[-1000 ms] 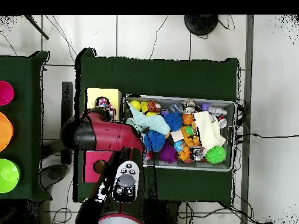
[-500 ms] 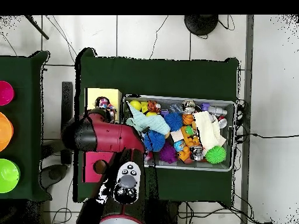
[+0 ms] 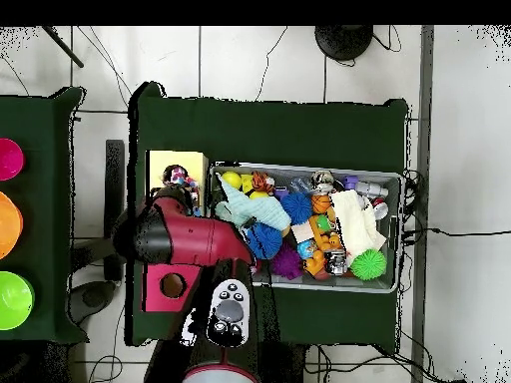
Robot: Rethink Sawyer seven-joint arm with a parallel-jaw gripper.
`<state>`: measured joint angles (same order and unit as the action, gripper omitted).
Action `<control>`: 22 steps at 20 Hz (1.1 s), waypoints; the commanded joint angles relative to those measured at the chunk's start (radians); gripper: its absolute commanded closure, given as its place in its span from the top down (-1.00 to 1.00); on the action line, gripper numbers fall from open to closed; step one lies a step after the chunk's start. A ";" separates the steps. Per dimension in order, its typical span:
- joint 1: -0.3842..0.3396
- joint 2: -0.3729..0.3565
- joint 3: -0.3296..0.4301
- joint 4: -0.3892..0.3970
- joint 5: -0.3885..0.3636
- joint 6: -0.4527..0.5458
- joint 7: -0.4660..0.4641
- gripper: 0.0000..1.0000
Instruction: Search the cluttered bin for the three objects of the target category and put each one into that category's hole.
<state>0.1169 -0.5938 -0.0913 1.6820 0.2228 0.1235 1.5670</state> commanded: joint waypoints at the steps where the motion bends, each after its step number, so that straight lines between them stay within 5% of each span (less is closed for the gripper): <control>1: -0.051 0.093 0.060 0.135 -0.029 -0.015 0.194 -1.00; 14: 0.045 0.135 0.030 0.197 0.105 -0.072 0.341 -1.00; 22: 0.117 0.123 -0.017 0.201 0.189 -0.047 0.331 -1.00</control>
<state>0.1885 -0.5738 -0.1183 1.7367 0.3463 -0.0123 1.5894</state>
